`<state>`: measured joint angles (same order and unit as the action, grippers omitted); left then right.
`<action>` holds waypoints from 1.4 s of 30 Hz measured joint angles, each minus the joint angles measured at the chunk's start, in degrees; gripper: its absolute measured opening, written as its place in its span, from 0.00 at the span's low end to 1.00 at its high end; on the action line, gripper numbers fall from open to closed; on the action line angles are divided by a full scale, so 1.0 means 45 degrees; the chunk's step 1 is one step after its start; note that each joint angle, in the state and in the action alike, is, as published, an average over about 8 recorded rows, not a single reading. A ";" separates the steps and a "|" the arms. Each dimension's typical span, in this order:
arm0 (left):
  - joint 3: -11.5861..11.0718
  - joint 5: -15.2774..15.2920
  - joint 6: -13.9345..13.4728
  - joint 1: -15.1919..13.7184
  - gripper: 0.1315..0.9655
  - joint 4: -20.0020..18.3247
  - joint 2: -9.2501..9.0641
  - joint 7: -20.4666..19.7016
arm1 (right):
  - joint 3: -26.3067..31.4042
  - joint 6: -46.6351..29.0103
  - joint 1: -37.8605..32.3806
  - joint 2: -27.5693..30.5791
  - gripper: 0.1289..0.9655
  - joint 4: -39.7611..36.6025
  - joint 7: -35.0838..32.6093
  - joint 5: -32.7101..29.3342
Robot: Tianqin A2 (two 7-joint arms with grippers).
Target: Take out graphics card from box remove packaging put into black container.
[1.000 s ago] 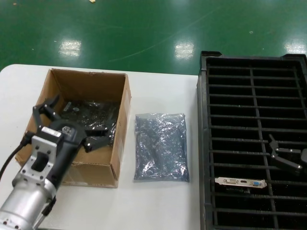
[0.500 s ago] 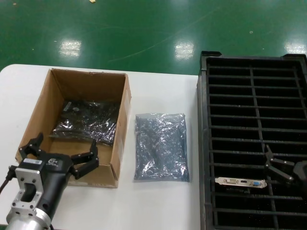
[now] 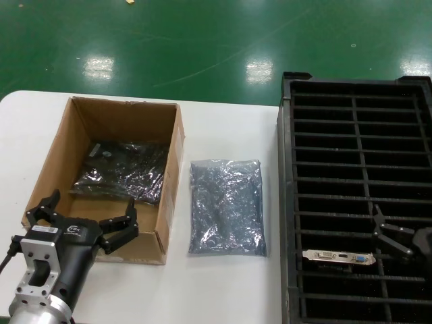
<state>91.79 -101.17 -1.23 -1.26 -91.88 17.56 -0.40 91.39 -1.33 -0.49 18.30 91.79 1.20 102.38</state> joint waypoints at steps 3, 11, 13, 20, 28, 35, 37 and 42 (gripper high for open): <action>0.0000 0.0000 0.0000 0.0000 1.00 0.0000 0.0000 0.0000 | 0.0000 0.0000 0.0000 0.0000 1.00 0.0000 0.0000 0.0000; 0.0000 0.0000 0.0000 0.0000 1.00 0.0000 0.0000 0.0000 | 0.0000 0.0000 0.0000 0.0000 1.00 0.0000 0.0000 0.0000; 0.0000 0.0000 0.0000 0.0000 1.00 0.0000 0.0000 0.0000 | 0.0000 0.0000 0.0000 0.0000 1.00 0.0000 0.0000 0.0000; 0.0000 0.0000 0.0000 0.0000 1.00 0.0000 0.0000 0.0000 | 0.0000 0.0000 0.0000 0.0000 1.00 0.0000 0.0000 0.0000; 0.0000 0.0000 0.0000 0.0000 1.00 0.0000 0.0000 0.0000 | 0.0000 0.0000 0.0000 0.0000 1.00 0.0000 0.0000 0.0000; 0.0000 0.0000 0.0000 0.0000 1.00 0.0000 0.0000 0.0000 | 0.0000 0.0000 0.0000 0.0000 1.00 0.0000 0.0000 0.0000; 0.0000 0.0000 0.0000 0.0000 1.00 0.0000 0.0000 0.0000 | 0.0000 0.0000 0.0000 0.0000 1.00 0.0000 0.0000 0.0000; 0.0000 0.0000 0.0000 0.0000 1.00 0.0000 0.0000 0.0000 | 0.0000 0.0000 0.0000 0.0000 1.00 0.0000 0.0000 0.0000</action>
<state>91.80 -101.17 -1.23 -1.26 -91.88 17.56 -0.40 91.39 -1.33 -0.49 18.30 91.79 1.20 102.38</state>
